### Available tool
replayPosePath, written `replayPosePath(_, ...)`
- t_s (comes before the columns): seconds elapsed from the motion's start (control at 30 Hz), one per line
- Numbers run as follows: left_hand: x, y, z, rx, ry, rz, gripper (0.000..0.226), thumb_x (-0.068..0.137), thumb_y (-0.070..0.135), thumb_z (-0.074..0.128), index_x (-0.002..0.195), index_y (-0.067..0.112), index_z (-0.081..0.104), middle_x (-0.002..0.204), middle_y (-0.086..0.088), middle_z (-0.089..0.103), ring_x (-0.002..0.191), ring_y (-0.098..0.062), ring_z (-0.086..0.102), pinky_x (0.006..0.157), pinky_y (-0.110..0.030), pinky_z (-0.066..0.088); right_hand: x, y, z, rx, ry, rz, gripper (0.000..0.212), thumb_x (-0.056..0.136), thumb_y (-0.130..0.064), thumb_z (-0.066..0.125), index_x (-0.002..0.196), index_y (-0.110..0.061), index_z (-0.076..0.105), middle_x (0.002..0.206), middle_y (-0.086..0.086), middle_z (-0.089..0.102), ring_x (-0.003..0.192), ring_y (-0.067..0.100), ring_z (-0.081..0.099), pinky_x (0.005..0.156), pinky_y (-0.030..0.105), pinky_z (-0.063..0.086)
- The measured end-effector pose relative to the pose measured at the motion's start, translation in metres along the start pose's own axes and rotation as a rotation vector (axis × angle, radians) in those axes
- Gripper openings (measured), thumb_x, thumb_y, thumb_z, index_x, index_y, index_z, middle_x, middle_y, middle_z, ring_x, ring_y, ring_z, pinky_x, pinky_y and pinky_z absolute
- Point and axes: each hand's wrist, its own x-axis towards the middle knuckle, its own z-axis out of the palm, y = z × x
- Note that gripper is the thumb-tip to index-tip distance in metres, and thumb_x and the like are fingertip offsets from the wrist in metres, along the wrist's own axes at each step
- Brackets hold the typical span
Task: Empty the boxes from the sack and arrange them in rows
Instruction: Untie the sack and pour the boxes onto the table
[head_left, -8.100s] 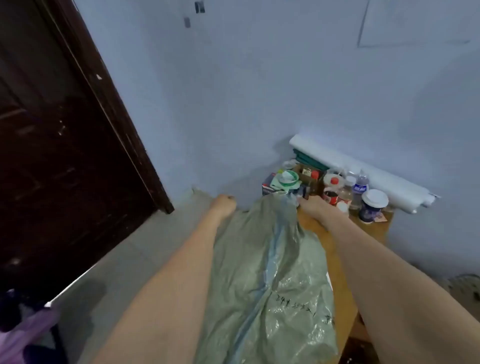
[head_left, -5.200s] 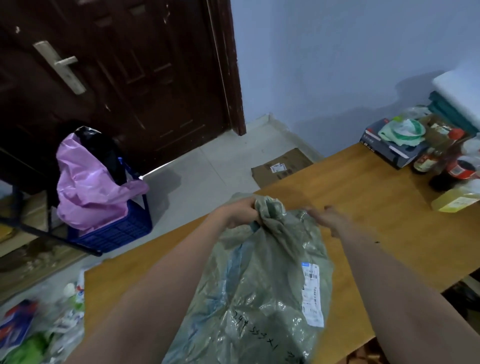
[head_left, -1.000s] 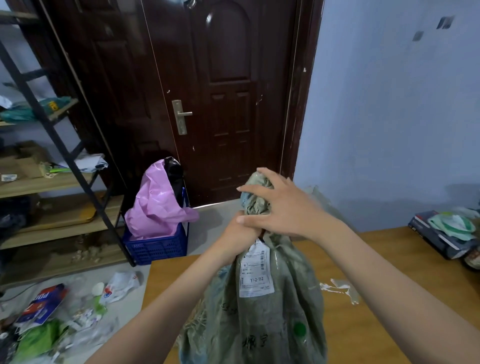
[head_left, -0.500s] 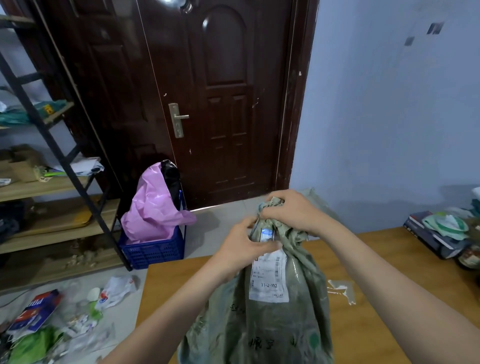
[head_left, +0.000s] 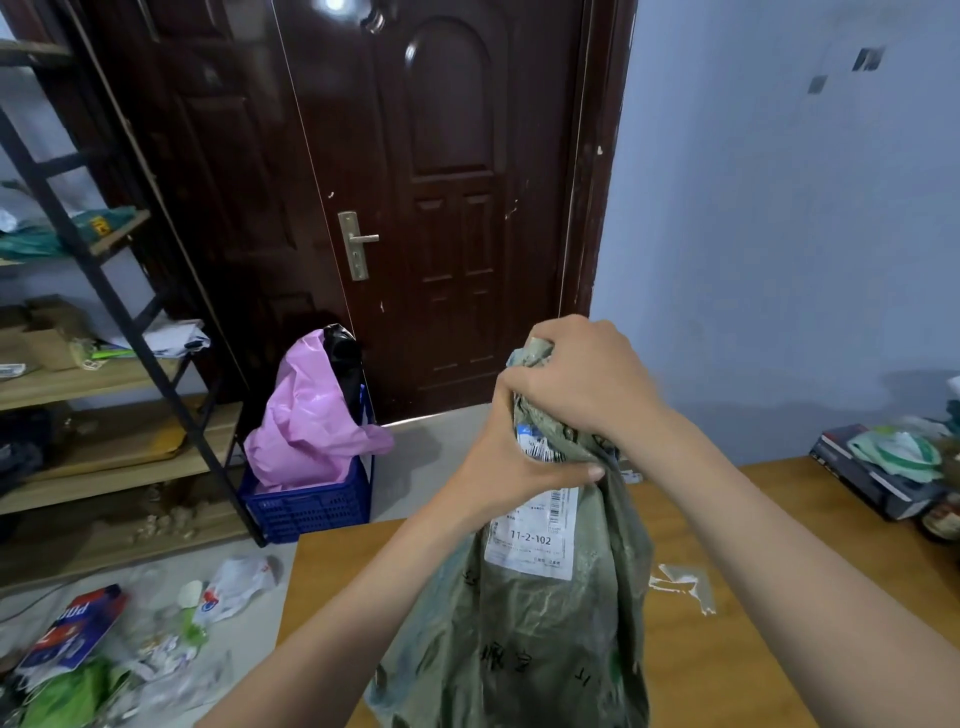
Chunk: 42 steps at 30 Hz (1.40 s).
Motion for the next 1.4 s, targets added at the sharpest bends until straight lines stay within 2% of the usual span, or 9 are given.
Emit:
replayPosePath(0.13,0.009,0.018,-0.003,-0.06,0.014,0.066,0.087,0.065,-0.01,0.085,0.133,0.007,0.034,0.109,-0.006,0.069,0.1,-0.013,0.07,0.081,-0.025,0.055,0.006,-0.017,-0.019,-0.104,0.056,-0.076,0.024,0.069,-0.044,0.062,0.067,-0.021,0.06,0.063,-0.006,0.059,0.064,0.018,0.056,0.056,0.029,0.042)
replayPosePath(0.3,0.018,0.033,-0.01,-0.041,0.073,0.146,0.087,0.061,0.0,0.09,0.132,0.001,0.039,0.113,-0.01,0.068,0.104,-0.014,0.069,0.083,-0.025,0.055,0.012,-0.029,-0.033,-0.119,0.077,-0.129,0.024,0.071,-0.045,0.062,0.071,-0.021,0.06,0.065,-0.007,0.059,0.062,0.013,0.053,0.052,0.026,0.036)
replayPosePath(0.4,0.018,0.044,-0.014,-0.025,0.086,0.172,0.092,0.057,0.015,0.092,0.133,0.003,0.04,0.114,-0.007,0.068,0.106,-0.013,0.068,0.087,-0.029,0.056,0.013,-0.035,-0.039,-0.138,0.086,-0.157,0.024,0.073,-0.047,0.061,0.074,-0.022,0.06,0.066,-0.007,0.059,0.062,0.012,0.052,0.052,0.026,0.036)
replayPosePath(0.57,0.019,0.054,-0.017,-0.08,0.084,0.172,0.081,0.065,-0.004,0.087,0.13,0.005,0.04,0.111,-0.006,0.068,0.102,-0.01,0.069,0.082,-0.024,0.055,0.018,-0.041,-0.045,-0.119,0.101,-0.17,0.025,0.072,-0.047,0.061,0.075,-0.022,0.06,0.068,-0.006,0.06,0.065,0.015,0.056,0.057,0.029,0.042)
replayPosePath(0.77,0.017,0.038,-0.015,-0.245,0.086,0.125,0.083,0.063,-0.007,0.085,0.125,0.028,0.043,0.116,-0.004,0.066,0.107,-0.013,0.068,0.085,-0.028,0.055,0.025,-0.035,-0.033,0.102,-0.011,-0.054,0.025,0.068,-0.043,0.066,0.072,-0.018,0.065,0.067,-0.005,0.067,0.07,0.015,0.064,0.066,0.036,0.057)
replayPosePath(0.93,0.015,0.023,-0.029,-0.255,-0.043,0.069,0.089,0.071,-0.002,0.082,0.142,0.026,0.037,0.127,-0.007,0.064,0.116,-0.022,0.064,0.095,-0.036,0.053,0.027,-0.03,-0.031,0.11,-0.022,-0.019,0.024,0.068,-0.041,0.067,0.071,-0.018,0.065,0.069,-0.003,0.066,0.071,0.017,0.064,0.063,0.034,0.053)
replayPosePath(1.07,0.006,0.009,-0.026,-0.131,-0.107,-0.017,0.093,0.063,0.011,0.087,0.141,0.025,0.039,0.127,0.004,0.065,0.119,-0.015,0.062,0.1,-0.035,0.051,0.028,-0.027,-0.035,0.072,0.061,0.001,0.023,0.067,-0.039,0.066,0.067,-0.017,0.061,0.066,-0.002,0.062,0.07,0.018,0.059,0.059,0.03,0.048)
replayPosePath(1.23,0.003,0.014,-0.013,-0.101,-0.022,-0.047,0.039,0.072,-0.002,0.082,0.1,0.017,0.063,0.088,0.005,0.076,0.085,-0.01,0.072,0.075,-0.025,0.055,0.028,-0.038,-0.032,0.255,0.024,0.049,0.026,0.065,-0.036,0.068,0.07,-0.01,0.065,0.072,0.004,0.069,0.075,0.021,0.067,0.064,0.037,0.055)
replayPosePath(1.4,0.004,0.038,-0.017,-0.182,-0.006,0.032,0.041,0.074,-0.009,0.076,0.103,0.016,0.062,0.086,0.009,0.076,0.083,-0.005,0.072,0.071,-0.018,0.055,0.032,-0.035,-0.054,0.53,-0.046,0.117,0.03,0.066,-0.034,0.072,0.078,-0.007,0.07,0.087,0.002,0.075,0.085,0.019,0.071,0.08,0.038,0.057)
